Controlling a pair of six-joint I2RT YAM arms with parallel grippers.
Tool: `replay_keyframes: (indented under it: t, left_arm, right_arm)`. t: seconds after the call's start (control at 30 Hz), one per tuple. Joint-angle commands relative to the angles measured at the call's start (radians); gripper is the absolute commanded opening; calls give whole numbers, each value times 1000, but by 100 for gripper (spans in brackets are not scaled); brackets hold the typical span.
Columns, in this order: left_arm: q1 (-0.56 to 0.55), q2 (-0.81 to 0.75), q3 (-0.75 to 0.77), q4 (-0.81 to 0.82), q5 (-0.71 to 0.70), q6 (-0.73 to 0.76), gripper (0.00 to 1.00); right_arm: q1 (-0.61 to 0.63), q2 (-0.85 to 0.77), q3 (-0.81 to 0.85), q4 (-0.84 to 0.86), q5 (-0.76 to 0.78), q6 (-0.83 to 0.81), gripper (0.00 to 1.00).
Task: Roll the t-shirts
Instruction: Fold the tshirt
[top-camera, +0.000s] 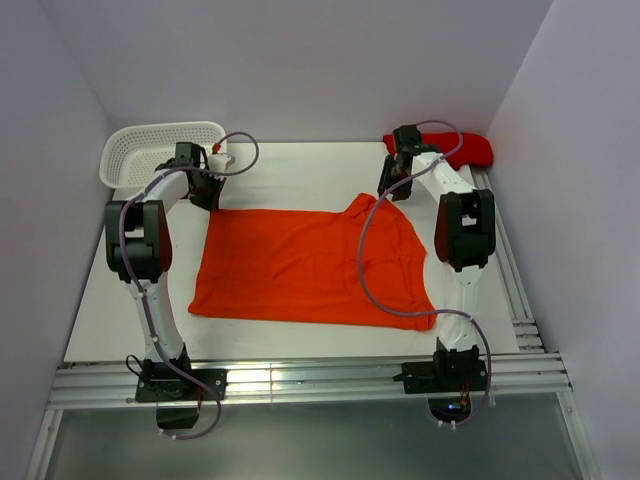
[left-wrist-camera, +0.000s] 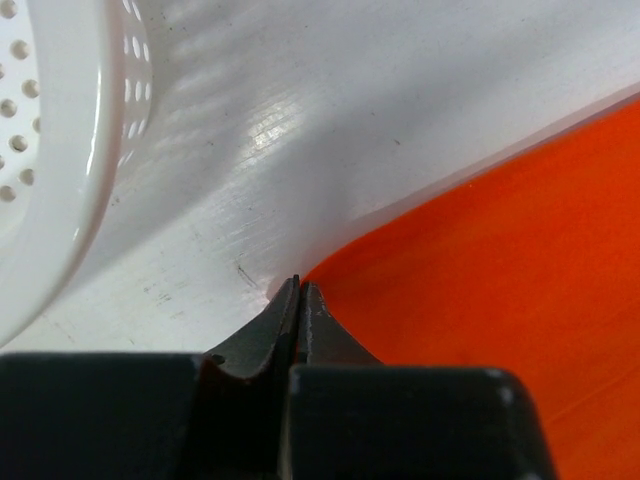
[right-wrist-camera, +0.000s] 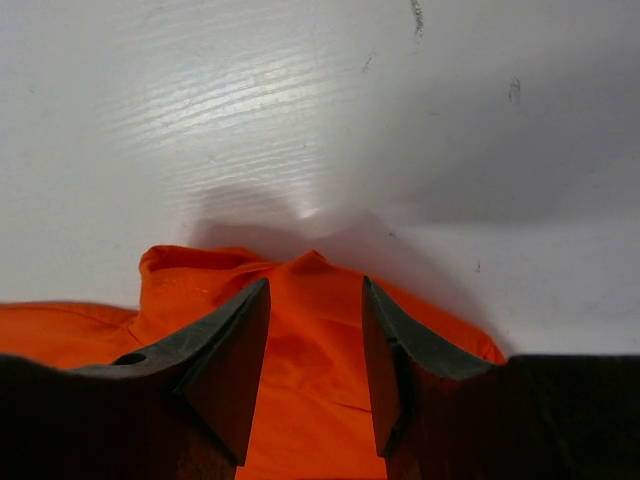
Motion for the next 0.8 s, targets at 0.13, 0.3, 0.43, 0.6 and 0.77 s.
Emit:
replay_keyframes:
  t: [0.13,0.3,0.43,0.6,0.77]
  left_arm:
    - [-6,13,39,-9,-5,-9,0]
    - [-9,7,29,-4,-8,-9,0]
    - [-10,1,35,-7,-12,-11,0]
    - [-10,-15,39,-13,-11,-14,0]
    - [-10,-61,22,-13,-6,-11,0]
  right_arm:
    - [8,32,73,-40,40,-16,46]
    - [8,55,99,-40,14,-10,31]
    - [6,51,98,-29,-4,-10,10]
    - [5,-6,59,-8,23,1,0]
    - [-6,-108,-31,51,29,14,0]
